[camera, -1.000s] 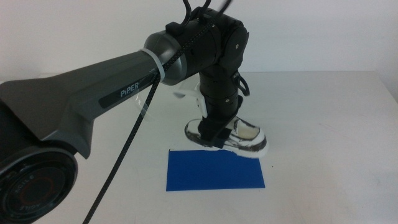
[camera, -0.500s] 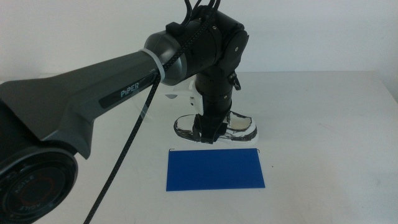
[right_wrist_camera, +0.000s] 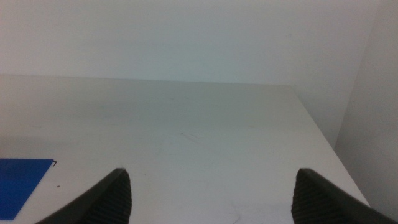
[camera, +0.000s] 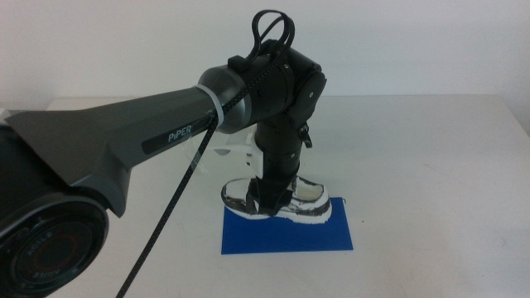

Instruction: Use one arm to grab the shoe from the table and place it on the mat.

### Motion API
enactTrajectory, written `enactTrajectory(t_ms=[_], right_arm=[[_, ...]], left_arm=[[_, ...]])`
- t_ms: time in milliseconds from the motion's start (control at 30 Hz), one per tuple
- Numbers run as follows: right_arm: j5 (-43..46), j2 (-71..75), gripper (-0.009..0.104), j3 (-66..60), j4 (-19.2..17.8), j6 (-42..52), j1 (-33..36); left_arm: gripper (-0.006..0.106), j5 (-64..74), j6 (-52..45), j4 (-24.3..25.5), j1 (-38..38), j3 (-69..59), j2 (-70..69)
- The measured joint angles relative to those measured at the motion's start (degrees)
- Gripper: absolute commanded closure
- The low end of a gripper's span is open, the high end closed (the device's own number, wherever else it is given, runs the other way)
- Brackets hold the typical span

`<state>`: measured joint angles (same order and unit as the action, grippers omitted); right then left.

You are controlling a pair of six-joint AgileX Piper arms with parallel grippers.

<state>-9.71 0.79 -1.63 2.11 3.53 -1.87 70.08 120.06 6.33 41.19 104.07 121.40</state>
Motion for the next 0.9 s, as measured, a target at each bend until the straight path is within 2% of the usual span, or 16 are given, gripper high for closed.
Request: enactTrajectory(t_ms=[800,833,900], right_arm=[[0.0,0.0,0.029,0.0,0.0,0.0,0.0],[0.0,0.0,0.029,0.0,0.0,0.0,0.0],[0.0,0.0,0.029,0.0,0.0,0.0,0.0]], left_arm=[[0.101,-0.33,0.0,-4.86,0.0,-2.44,3.27],[0.03,-0.33,0.0,-4.97,0.0,-2.44,3.27],[0.018,-0.33,0.0,-5.35,0.0,-2.44,3.42]])
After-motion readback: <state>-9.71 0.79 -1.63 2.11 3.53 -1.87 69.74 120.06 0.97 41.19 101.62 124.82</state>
